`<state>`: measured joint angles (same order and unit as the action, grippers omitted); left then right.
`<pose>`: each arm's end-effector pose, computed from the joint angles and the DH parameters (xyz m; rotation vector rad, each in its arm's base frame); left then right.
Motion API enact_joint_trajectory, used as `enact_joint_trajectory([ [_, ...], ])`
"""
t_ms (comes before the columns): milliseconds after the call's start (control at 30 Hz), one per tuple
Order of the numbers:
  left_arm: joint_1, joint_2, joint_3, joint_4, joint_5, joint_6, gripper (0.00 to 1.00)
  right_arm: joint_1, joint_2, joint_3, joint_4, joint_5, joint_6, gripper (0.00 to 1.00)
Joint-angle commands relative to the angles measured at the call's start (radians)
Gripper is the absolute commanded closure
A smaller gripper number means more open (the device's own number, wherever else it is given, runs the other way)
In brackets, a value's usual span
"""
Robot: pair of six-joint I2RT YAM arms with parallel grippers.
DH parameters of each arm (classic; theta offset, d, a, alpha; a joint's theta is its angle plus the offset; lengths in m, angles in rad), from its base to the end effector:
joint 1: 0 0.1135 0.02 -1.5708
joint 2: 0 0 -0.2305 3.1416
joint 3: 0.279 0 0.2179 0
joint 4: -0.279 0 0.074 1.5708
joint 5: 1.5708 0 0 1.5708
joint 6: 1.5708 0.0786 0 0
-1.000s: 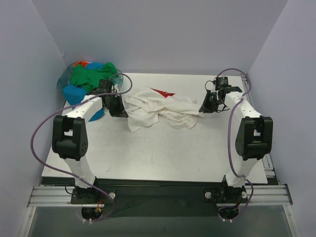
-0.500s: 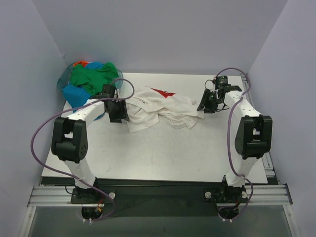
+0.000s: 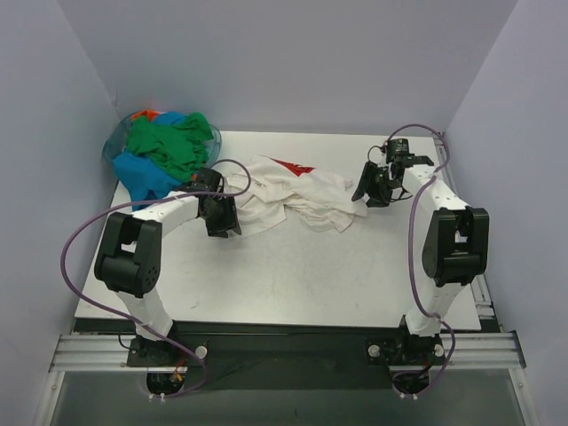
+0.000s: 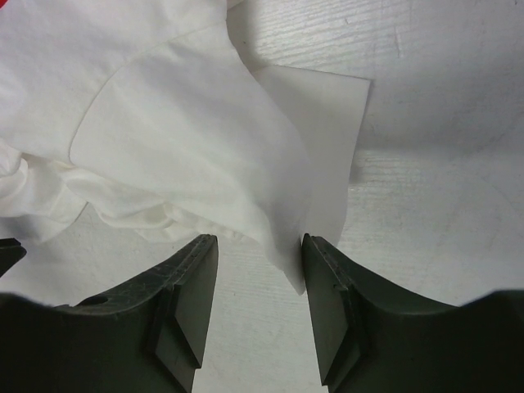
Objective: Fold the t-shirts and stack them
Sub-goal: Flatten out the tshirt
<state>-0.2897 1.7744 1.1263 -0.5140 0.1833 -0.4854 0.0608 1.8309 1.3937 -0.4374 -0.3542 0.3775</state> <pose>0.3121 -0.1080 0.1218 -0.2202 2.7882 -0.4570 0.3868 0.0509 0.1886 0.2308 2.4608 0.6254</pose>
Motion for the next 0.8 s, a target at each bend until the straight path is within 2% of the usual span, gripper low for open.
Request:
enact_joint_trajectory([
  [0,-0.019,0.025,0.029,0.042,-0.033,-0.022,0.43,0.008,-0.05,-0.013,-0.021,-0.008,-0.012,0.54],
  [200,-0.049,0.085,0.082,-0.035,-0.11,-0.013,0.47,0.008,-0.065,-0.016,-0.02,-0.009,-0.011,0.53],
  [333,-0.068,0.106,0.079,-0.005,-0.093,-0.022,0.5,0.008,-0.07,-0.021,-0.017,-0.014,-0.011,0.52],
  [433,-0.071,0.134,0.086,-0.017,-0.087,-0.03,0.82,0.008,-0.081,-0.036,-0.018,-0.017,-0.011,0.51],
  [467,-0.071,0.138,0.087,-0.023,-0.09,-0.03,1.0,0.008,-0.091,-0.042,-0.018,-0.017,-0.009,0.51],
  [767,0.0,-0.01,0.165,-0.119,-0.107,0.021,1.0,0.054,-0.243,-0.168,-0.027,-0.002,-0.028,0.46],
])
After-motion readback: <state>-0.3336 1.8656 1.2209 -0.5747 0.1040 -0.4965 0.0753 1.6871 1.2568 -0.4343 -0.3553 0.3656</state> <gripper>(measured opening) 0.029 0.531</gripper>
